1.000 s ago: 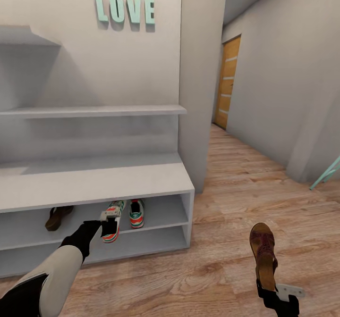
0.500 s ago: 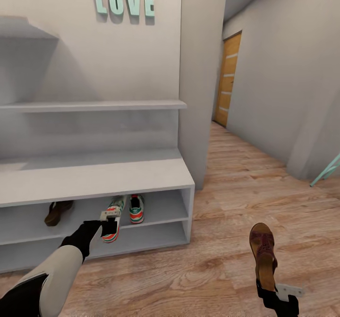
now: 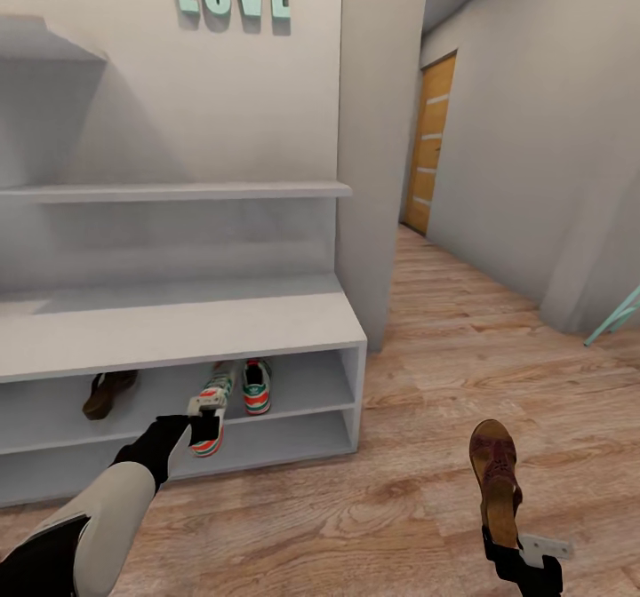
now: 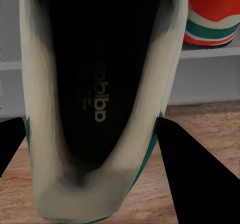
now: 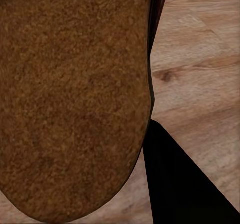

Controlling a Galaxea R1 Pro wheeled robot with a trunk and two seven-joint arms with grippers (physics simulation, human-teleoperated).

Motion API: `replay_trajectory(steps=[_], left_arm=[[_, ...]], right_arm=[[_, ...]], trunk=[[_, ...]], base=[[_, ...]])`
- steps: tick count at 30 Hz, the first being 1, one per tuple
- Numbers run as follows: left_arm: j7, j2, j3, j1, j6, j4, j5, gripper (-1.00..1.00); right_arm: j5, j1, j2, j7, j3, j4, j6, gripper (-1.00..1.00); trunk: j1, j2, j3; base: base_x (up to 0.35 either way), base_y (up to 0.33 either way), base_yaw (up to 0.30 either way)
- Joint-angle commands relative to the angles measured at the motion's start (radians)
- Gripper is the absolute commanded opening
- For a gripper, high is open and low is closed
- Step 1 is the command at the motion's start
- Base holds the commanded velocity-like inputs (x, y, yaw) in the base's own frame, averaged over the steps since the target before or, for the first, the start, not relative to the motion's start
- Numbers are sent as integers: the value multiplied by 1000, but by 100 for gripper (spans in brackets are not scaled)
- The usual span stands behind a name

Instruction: Pick up the two gym shoes and the two sandals from the corridor floor and place them onto the hallstand (shoe rack) in the corridor, making sure they are on the rack and not on the floor. Arrange them so the two gym shoes are next to each other and the two sandals are next to each other.

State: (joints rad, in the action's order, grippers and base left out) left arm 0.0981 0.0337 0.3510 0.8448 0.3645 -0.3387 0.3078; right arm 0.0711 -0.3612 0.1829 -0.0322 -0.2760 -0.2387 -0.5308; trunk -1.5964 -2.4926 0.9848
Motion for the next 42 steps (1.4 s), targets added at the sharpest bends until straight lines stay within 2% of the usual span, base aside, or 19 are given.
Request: replay_trajectory(steps=[1, 5, 7, 28, 42], left_arm=[[0, 0, 8, 0, 4, -2, 10, -100], [-53, -2, 9, 0, 4, -1, 8, -100], [-59, -3, 9, 0, 4, -1, 7, -100], [-54, -3, 9, 0, 3, 1, 5, -100], [-54, -3, 9, 0, 2, 1, 5, -100]], right_arm=[[4, -1, 0, -5, -8, 1, -3, -100], [4, -1, 0, -5, -8, 1, -3, -100], [4, -1, 0, -5, -8, 1, -3, -100], [4, -1, 0, -5, -8, 1, -3, -100], [4, -1, -1, -5, -8, 1, -3, -100]], trunk=[[0, 0, 1], [0, 0, 1], [0, 0, 1], [0, 0, 1], [0, 0, 1]], base=[[0, 0, 0], [2, 0, 0], [63, 0, 0], [175, 0, 0], [100, 0, 0]])
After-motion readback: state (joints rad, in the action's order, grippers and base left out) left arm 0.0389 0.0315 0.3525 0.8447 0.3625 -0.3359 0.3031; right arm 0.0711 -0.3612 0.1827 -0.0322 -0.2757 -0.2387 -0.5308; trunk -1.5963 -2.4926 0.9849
